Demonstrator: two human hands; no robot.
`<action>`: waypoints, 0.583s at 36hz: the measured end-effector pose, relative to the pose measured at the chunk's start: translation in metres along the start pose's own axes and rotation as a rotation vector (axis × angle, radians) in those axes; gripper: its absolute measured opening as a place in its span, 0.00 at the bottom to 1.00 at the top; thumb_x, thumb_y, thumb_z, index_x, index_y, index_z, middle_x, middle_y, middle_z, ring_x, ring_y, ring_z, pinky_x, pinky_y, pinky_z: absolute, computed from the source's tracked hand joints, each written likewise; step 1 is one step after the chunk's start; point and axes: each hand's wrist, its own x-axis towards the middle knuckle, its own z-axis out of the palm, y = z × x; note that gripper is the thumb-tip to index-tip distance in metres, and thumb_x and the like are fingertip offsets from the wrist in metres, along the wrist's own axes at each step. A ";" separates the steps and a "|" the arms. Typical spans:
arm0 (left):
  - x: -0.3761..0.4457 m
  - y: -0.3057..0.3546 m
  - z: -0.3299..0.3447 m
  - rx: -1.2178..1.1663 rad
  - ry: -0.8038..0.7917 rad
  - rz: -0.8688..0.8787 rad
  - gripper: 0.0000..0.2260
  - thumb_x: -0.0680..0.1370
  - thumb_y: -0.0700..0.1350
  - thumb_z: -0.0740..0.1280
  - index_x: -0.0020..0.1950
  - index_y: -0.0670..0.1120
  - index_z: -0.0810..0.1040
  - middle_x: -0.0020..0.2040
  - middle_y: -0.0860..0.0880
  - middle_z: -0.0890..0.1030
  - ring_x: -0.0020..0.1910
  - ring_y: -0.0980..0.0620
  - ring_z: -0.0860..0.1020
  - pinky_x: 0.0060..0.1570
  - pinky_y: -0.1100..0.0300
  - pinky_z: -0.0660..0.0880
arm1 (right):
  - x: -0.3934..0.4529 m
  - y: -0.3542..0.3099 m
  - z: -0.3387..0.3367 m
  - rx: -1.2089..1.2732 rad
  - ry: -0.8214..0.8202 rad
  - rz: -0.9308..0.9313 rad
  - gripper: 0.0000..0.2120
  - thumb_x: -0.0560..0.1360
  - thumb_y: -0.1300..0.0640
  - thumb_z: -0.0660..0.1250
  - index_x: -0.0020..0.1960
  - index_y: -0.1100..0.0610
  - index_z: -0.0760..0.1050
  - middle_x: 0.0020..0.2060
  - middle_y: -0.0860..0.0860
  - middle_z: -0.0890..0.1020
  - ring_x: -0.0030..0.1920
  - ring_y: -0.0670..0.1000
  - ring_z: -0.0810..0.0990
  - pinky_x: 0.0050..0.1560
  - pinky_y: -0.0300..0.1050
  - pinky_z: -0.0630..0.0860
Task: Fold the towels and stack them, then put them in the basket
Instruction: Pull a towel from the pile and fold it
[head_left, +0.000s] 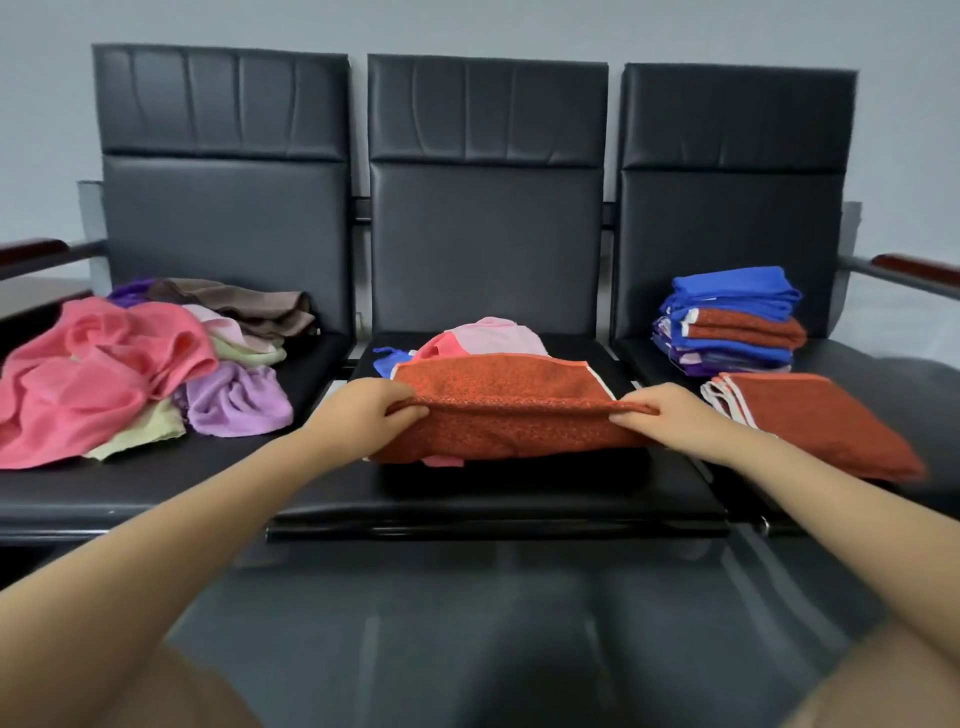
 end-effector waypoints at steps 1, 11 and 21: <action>-0.003 -0.002 -0.001 -0.048 0.010 -0.012 0.23 0.72 0.63 0.55 0.40 0.45 0.77 0.37 0.50 0.78 0.39 0.49 0.75 0.43 0.52 0.73 | -0.003 0.000 -0.002 0.036 -0.013 0.019 0.10 0.77 0.56 0.68 0.42 0.62 0.81 0.31 0.54 0.78 0.33 0.42 0.73 0.45 0.30 0.65; -0.006 0.017 -0.008 -0.374 0.076 -0.142 0.11 0.82 0.42 0.59 0.40 0.53 0.69 0.37 0.55 0.73 0.44 0.51 0.72 0.47 0.60 0.64 | -0.014 -0.006 -0.002 0.386 0.054 0.147 0.11 0.79 0.56 0.65 0.52 0.63 0.81 0.45 0.54 0.84 0.45 0.50 0.81 0.52 0.47 0.75; -0.001 -0.009 0.015 -0.276 -0.095 -0.101 0.20 0.76 0.55 0.58 0.47 0.39 0.78 0.43 0.44 0.81 0.45 0.47 0.77 0.50 0.55 0.69 | -0.006 0.002 0.010 0.081 -0.003 0.073 0.12 0.78 0.53 0.66 0.42 0.59 0.81 0.37 0.50 0.83 0.39 0.44 0.78 0.44 0.40 0.71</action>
